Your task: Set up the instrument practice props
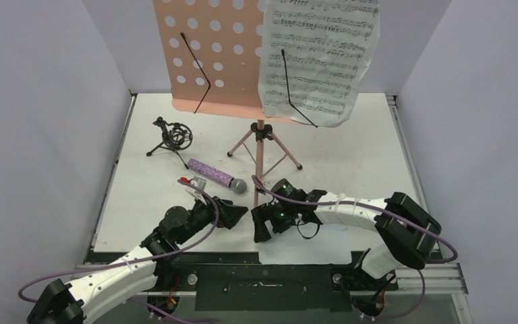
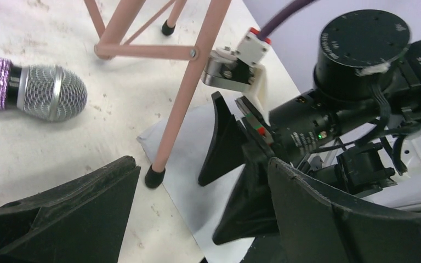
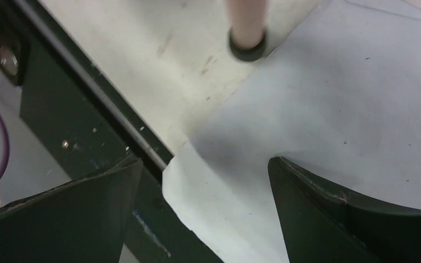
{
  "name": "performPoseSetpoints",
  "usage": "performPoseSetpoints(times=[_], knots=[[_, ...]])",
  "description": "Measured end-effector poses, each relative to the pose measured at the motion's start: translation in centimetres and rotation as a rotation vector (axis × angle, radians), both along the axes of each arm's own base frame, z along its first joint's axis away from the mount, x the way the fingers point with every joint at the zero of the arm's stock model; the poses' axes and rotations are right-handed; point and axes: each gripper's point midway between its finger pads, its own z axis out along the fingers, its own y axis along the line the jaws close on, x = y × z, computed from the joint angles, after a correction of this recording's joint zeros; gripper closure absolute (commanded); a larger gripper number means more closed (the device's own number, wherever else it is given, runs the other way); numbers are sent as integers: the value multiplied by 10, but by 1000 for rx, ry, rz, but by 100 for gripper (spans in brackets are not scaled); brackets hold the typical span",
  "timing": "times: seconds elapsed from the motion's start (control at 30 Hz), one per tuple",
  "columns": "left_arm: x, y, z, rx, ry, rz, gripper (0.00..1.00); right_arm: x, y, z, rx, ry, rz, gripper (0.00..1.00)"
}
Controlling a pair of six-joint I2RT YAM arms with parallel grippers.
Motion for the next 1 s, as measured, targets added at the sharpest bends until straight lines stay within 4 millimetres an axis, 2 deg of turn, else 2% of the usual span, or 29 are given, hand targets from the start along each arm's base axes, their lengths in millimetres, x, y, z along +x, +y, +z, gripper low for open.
performPoseSetpoints(times=[0.1,0.2,0.37,0.47,0.53,0.63,0.77,1.0], knots=[[-3,0,-12,6,72,0,14,-20,2,4,31,46,51,10],[-7,0,-21,-6,150,1,15,-27,1,13,55,49,61,10],[-17,-2,-34,-63,280,-6,16,-6,0,47,134,-45,-12,10],[-24,-4,-48,-70,371,-14,16,18,-15,56,145,-91,-117,10],[-30,-7,-58,-63,426,-23,16,33,-32,51,119,-97,-203,10],[-41,-13,-73,-32,495,-50,16,45,-64,30,50,-65,-326,10],[-61,-25,-98,53,587,-97,17,38,-98,-1,-41,11,-430,10],[-64,-64,-101,40,643,-131,17,42,-100,-2,31,27,-488,10]])
